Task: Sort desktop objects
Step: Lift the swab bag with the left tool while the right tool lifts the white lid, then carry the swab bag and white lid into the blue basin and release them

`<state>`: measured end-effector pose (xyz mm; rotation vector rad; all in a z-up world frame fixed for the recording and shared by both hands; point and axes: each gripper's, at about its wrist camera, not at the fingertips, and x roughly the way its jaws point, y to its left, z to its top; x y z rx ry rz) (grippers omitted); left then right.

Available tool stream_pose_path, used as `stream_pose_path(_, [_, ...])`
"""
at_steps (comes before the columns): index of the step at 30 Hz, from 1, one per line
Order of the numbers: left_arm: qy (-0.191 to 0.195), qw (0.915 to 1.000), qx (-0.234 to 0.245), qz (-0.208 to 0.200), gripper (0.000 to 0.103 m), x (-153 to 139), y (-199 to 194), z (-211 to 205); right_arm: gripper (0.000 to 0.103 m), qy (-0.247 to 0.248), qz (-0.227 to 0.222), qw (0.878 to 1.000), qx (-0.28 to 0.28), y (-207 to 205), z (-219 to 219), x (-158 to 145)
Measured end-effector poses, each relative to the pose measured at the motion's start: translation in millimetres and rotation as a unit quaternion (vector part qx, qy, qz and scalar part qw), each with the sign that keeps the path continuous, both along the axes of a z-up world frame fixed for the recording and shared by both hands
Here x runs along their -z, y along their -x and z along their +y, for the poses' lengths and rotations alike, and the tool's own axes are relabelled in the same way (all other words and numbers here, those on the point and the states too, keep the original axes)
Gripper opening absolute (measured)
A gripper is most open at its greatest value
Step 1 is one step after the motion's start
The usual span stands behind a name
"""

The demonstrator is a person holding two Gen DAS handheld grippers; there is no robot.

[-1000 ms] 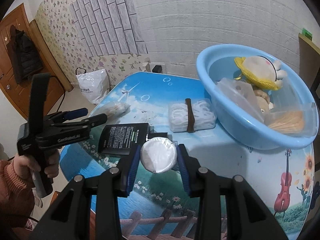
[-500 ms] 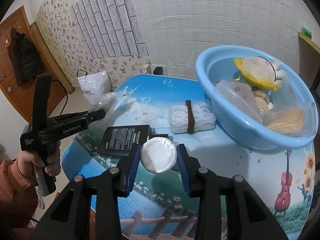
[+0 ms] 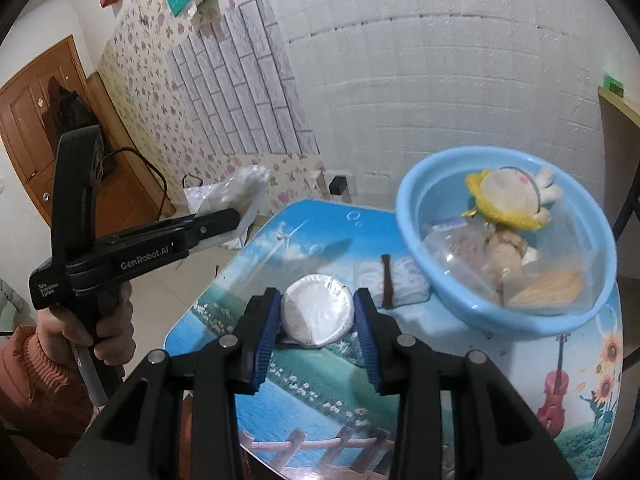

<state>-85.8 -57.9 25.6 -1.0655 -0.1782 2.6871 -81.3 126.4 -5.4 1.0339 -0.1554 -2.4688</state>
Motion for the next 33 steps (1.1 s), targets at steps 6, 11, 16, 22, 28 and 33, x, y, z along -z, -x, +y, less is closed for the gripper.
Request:
stream_pose_path(6, [0.002, 0.9995, 0.03, 0.002, 0.023, -10.4, 13.8, 39.1, 0.037, 0.011, 0.008, 0.999, 0.046, 18.4, 44.6, -5.2])
stream_pose_path(11, [0.013, 0.9983, 0.056, -0.003, 0.023, -10.1, 31.9, 82.2, 0.037, 0.009, 0.008, 0.997, 0.073, 37.1, 83.1, -3.4])
stream_pose_path(16, [0.016, 0.9966, 0.08, -0.009, 0.023, -6.8, 47.2, 117.9, 0.037, 0.006, 0.003, 0.995, 0.095, 54.6, 111.0, 4.0])
stream_pose_path(22, [0.021, 0.993, 0.115, -0.016, 0.024, -3.3, 62.5, 153.9, 0.037, -0.004, -0.002, 0.995, 0.104, 71.1, 125.9, 13.8])
stream_pose_path(28, [0.048, 0.9902, 0.129, -0.024, 0.034, 5.6, 68.4, 176.8, 0.037, -0.011, -0.005, 0.994, 0.108, 80.0, 128.3, 21.6])
stream_pose_path(33, [0.053, 0.9897, 0.131, -0.023, 0.051, 5.6, 64.3, 174.4, 0.039, -0.019, 0.002, 0.994, 0.109, 76.4, 126.7, 20.9])
